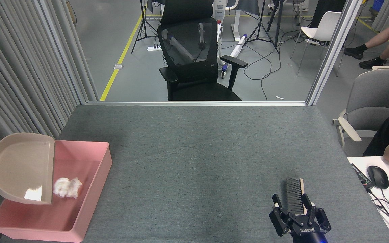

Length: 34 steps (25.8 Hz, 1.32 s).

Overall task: Sweep and dump garbage into bin
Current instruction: 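Tilt the dustpan with the left gripper to dump paper into bin, then lower the dustpan back onto the table with the left gripper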

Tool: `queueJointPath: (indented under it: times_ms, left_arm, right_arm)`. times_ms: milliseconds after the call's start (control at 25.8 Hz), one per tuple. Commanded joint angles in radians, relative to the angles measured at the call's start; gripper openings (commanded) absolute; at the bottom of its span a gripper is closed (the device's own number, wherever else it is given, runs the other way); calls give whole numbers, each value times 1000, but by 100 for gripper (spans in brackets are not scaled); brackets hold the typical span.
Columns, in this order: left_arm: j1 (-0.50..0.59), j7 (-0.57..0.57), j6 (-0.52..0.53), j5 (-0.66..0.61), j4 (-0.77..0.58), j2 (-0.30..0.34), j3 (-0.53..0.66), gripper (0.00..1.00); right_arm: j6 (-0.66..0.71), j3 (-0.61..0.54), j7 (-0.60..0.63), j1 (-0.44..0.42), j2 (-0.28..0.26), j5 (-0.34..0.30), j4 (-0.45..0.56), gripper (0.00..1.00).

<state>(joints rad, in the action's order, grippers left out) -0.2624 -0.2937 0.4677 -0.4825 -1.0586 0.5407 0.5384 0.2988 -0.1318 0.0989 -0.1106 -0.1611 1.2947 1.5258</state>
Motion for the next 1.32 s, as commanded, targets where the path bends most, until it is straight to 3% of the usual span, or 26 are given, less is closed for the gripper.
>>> queueJointPath:
  times_ms: [0,155,310,465,542,775,929,1123,1278]
  left_arm:
    - [-26,-2,-17,-11,6,4,0,15]
    - [-63,-18,-122,47,9,7,0,15]
    - [-58,-68,-302,346,-14,24,-11,15]
    - [-46,-74,-455,541,-184,16,-103,15]
    - [-34,-59,-489,562,-284,10,-149,15]
    - [-23,-38,-612,496,-528,-229,-305,15]
    - [2,-32,-560,331,-525,-404,-380,15]
    - [58,-16,-492,196,-469,-562,-456,15]
    - [64,19,-371,74,-347,-637,-454,16]
  right_arm:
    - [2,0,-1,-3,0,0,4,99]
    - [0,0,-1,-8,-1,0,4,99]
    - [0,-2,-1,-8,-3,-2,4,99]
    - [0,-5,1,-11,-3,-5,4,99]
    - [2,-11,1,-11,-6,-6,4,99]
    - [2,-31,1,-12,-14,-9,4,99]
    - [0,-35,1,-15,-17,-9,4,99]
    - [2,-45,1,-27,-17,-9,5,99]
    - [2,-55,1,-35,-17,-9,5,99]
